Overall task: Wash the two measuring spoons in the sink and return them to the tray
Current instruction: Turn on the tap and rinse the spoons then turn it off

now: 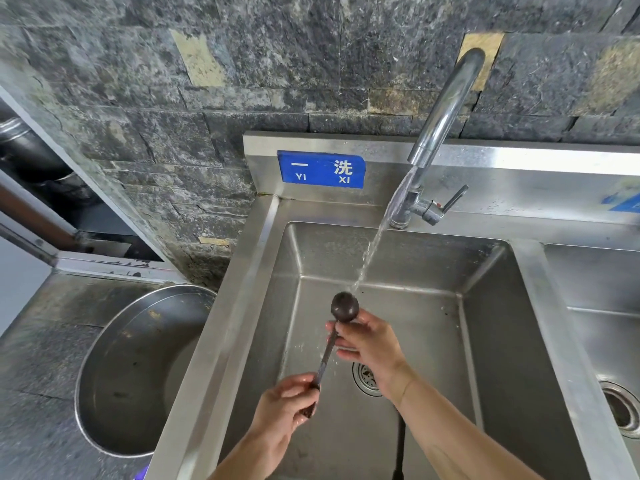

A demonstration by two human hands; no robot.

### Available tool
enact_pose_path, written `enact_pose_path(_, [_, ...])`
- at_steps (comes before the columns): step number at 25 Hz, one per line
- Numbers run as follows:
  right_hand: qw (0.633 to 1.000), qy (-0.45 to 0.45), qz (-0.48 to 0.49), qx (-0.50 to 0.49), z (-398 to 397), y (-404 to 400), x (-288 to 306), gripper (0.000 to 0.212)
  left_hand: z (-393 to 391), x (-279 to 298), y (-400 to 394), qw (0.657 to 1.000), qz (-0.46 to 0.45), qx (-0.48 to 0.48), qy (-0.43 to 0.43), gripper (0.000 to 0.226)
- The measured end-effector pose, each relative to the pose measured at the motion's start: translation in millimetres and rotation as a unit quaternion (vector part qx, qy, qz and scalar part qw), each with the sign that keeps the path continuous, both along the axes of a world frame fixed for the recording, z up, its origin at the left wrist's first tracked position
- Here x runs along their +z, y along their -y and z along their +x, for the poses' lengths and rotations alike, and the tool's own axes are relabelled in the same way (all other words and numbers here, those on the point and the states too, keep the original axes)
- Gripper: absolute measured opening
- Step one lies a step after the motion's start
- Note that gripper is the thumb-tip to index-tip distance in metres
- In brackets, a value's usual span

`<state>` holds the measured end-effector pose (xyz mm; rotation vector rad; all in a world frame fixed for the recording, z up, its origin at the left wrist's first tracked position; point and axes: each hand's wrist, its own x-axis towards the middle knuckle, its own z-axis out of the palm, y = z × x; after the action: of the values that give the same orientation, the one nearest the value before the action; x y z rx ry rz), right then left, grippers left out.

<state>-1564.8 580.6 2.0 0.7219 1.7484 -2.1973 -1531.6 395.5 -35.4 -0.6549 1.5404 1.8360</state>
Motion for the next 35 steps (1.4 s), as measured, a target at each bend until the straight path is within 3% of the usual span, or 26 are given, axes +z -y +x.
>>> enact_pose_path(3, [1.000, 0.011, -0.001, -0.012, 9.3, -1.5, -6.9, 0.019, 7.1, 0.1, -3.9, 0.997, -0.061, -0.048, -0.021, 0.023])
enact_pose_path(7, [0.996, -0.011, 0.061, -0.061, 1.0, -9.7, -4.0, 0.015, -0.6, 3.6, -18.9, 0.979, -0.117, -0.114, -0.120, 0.021])
enact_pose_path(9, [0.993, -0.042, 0.096, -0.059, -3.8, -9.4, -0.5, 0.028, -2.4, 7.1, -27.0, 0.974, -0.107, -0.140, -0.142, 0.018])
enact_pose_path(11, [0.990, -0.060, 0.126, -0.034, -8.3, -7.1, 1.1, 0.043, -0.9, 9.4, -31.1, 0.974, -0.093, -0.156, -0.133, 0.017])
enact_pose_path(15, [0.980, -0.074, 0.184, 0.000, -23.4, -4.5, 4.0, 0.036, -3.3, 15.2, -31.9, 0.976, -0.074, -0.167, -0.114, 0.022])
enact_pose_path(23, [0.986, -0.029, 0.162, 0.031, -13.9, -16.2, 8.3, 0.054, -5.1, 6.5, -30.5, 0.972, -0.068, -0.210, -0.081, 0.020])
enact_pose_path(28, [0.991, -0.002, 0.126, 0.051, 14.7, -14.8, -11.4, 0.051, 9.2, -15.9, -19.1, 0.968, -0.104, -0.222, -0.052, 0.022])
enact_pose_path(32, [0.993, 0.056, 0.105, -0.005, 16.5, -26.1, -38.2, 0.046, -2.4, -40.1, -13.1, 0.925, -0.240, -0.258, -0.144, 0.019])
enact_pose_path(35, [0.984, 0.138, 0.103, -0.049, 32.5, -29.6, -82.7, 0.050, -2.0, -65.9, -17.8, 0.874, -0.289, -0.376, -0.111, 0.013])
